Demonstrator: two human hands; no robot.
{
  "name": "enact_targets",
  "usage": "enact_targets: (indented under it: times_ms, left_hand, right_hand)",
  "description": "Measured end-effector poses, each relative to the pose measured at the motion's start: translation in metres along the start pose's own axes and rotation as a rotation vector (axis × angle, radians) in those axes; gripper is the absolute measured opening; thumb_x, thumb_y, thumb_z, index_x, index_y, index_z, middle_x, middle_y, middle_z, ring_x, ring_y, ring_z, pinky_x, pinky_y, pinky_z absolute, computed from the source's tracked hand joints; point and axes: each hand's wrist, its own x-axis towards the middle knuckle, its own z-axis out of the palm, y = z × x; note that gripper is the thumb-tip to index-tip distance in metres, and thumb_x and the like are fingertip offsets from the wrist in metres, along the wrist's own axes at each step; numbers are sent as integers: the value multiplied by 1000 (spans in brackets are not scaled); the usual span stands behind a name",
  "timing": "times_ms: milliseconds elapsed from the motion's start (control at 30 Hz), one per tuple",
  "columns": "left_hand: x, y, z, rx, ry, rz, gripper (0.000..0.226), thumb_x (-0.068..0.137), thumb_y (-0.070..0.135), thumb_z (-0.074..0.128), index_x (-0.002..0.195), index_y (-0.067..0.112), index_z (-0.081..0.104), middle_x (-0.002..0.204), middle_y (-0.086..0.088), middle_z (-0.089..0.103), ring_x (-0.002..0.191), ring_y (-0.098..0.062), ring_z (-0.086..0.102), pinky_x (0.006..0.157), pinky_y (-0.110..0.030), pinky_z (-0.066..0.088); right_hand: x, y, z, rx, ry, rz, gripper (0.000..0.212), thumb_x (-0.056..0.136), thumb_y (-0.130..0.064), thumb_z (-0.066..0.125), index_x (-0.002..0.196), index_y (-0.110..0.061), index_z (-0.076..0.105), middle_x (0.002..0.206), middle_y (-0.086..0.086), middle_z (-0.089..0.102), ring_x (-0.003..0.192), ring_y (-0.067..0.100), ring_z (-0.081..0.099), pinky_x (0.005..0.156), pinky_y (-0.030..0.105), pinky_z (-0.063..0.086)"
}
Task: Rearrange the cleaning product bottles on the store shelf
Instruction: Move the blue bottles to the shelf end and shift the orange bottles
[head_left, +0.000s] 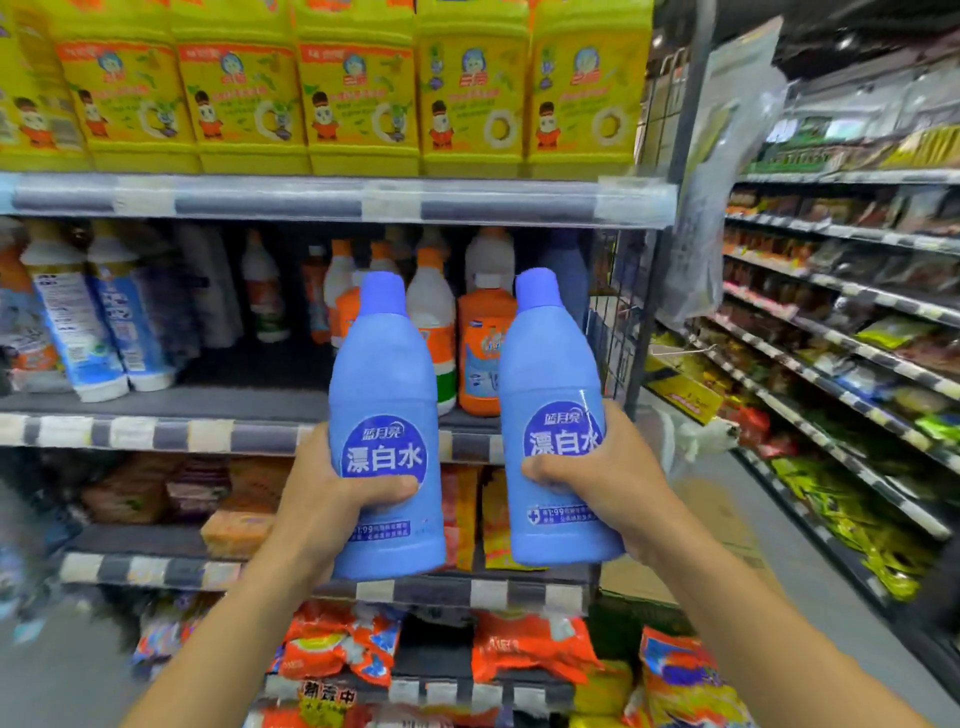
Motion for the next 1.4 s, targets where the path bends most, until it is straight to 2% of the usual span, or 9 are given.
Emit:
enact_targets:
  times_ms: [233, 367, 467, 633, 767, 1000, 1100, 1233, 1400]
  left_hand:
    - [-16, 5, 40, -29, 45, -25, 57, 31, 23, 84, 83, 30, 64, 83, -3, 75, 68, -20, 73, 52, -31, 56]
    - [-10, 5, 45, -7, 31, -18, 64, 36, 16, 84, 97, 17, 62, 86, -8, 75, 71, -26, 73, 54, -34, 57]
    - [-2, 3, 45, 8, 8, -17, 68, 39, 16, 83, 103, 9, 61, 89, -12, 74, 74, -30, 73, 56, -37, 57]
    - [14, 0, 41, 10, 8, -15, 77, 31, 26, 85, 103, 17, 60, 88, -5, 75, 75, -26, 73, 56, -36, 58]
    - [26, -6, 39, -12, 7, -21, 77, 28, 26, 85, 100, 20, 58, 86, -2, 75, 74, -23, 73, 53, -32, 57]
    - [51, -11, 32, -31, -17, -14, 83, 30, 26, 86, 107, 20, 57, 91, -3, 74, 77, -23, 73, 56, -33, 58]
    - [60, -13, 30, -41, -19, -7, 84, 29, 24, 86, 108, 20, 57, 93, -4, 74, 79, -25, 73, 58, -35, 58]
    - [66, -19, 25, -50, -1, -1, 85, 29, 24, 86, 108, 22, 57, 93, -4, 74, 80, -25, 73, 57, -33, 58]
    - [68, -23, 24, -64, 8, 19, 85, 30, 26, 87, 109, 24, 56, 94, -2, 74, 81, -24, 73, 57, -33, 58]
  right_hand:
    - [36, 2, -40, 50, 3, 45, 52, 53, -17, 90, 95, -21, 60, 79, -4, 74, 65, 13, 71, 48, 25, 53]
    - [70, 9, -46, 10, 52, 34, 67, 53, -22, 91, 109, -15, 56, 95, 1, 71, 78, 18, 71, 55, 30, 55]
    - [99, 12, -45, -20, 85, 7, 70, 52, -25, 92, 111, -15, 55, 96, 2, 70, 82, 17, 69, 56, 28, 55]
    - [150, 23, -40, 16, 115, 16, 79, 47, -26, 92, 114, -12, 53, 100, 6, 70, 85, 21, 70, 69, 42, 61]
    - [183, 36, -37, -45, 194, -6, 87, 48, -24, 94, 117, -17, 42, 103, 1, 64, 87, 16, 66, 60, 28, 56]
    - [238, 59, -21, -113, 265, -70, 81, 53, -19, 93, 111, -16, 36, 105, 5, 58, 85, 11, 59, 57, 16, 46]
    - [257, 65, -15, -127, 296, -53, 82, 52, -20, 93, 110, -18, 35, 106, 6, 56, 91, 20, 58, 64, 24, 48]
    - [273, 78, -16, -153, 347, -89, 83, 52, -21, 93, 109, -22, 34, 107, 3, 54, 95, 22, 56, 71, 28, 46]
    - [286, 85, -17, -212, 420, -134, 90, 49, -20, 93, 121, -11, 39, 116, 11, 53, 103, 27, 56, 86, 41, 53]
